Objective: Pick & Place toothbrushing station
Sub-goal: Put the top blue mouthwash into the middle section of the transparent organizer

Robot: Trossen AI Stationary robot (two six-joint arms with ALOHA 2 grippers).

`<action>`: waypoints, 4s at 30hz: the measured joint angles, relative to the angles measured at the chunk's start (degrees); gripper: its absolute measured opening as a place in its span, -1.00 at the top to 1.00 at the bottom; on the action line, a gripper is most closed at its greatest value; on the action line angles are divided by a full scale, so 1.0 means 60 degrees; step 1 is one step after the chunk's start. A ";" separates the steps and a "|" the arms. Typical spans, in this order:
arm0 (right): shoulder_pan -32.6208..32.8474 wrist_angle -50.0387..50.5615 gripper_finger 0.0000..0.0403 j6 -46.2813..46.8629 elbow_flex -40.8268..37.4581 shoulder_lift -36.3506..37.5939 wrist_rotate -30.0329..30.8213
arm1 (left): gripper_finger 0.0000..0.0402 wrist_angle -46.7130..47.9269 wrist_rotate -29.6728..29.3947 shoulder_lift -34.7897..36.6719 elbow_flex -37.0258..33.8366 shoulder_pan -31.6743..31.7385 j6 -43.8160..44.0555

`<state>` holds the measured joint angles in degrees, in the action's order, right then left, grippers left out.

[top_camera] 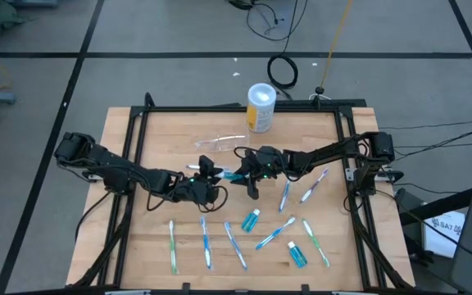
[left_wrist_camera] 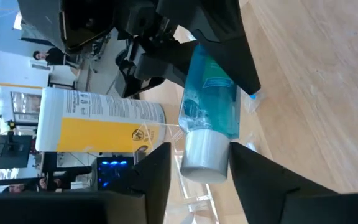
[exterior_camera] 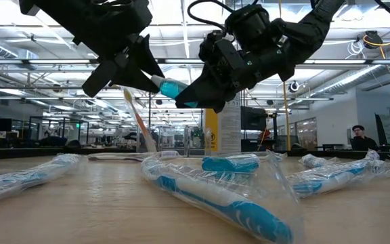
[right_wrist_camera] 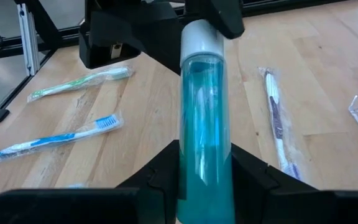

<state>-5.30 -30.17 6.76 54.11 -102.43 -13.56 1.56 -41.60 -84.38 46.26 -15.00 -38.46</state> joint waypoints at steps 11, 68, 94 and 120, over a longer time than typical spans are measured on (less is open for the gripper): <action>0.0000 -0.0053 0.53 -0.0205 0.0000 0.0000 0.0000 | -0.12 -0.0030 -0.0948 0.0343 0.0000 -0.0364 0.0083; 0.0845 -0.3938 0.53 -0.2248 0.0000 0.0000 0.2541 | -0.12 -0.7005 0.6674 0.2779 -0.3464 0.2572 0.6040; 0.0849 -0.3899 0.53 -0.2249 -0.0004 -0.0004 0.2542 | -0.01 -0.6961 0.6652 0.1450 -0.2495 0.2557 0.5748; 0.0859 -0.2379 0.10 -0.1789 0.0007 -0.0004 0.3475 | 0.46 -0.6030 0.6209 0.1436 -0.2495 0.2561 0.5254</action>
<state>-0.14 -44.44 -3.97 54.15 -102.45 7.29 -34.61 -4.35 -75.77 31.29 0.36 -6.93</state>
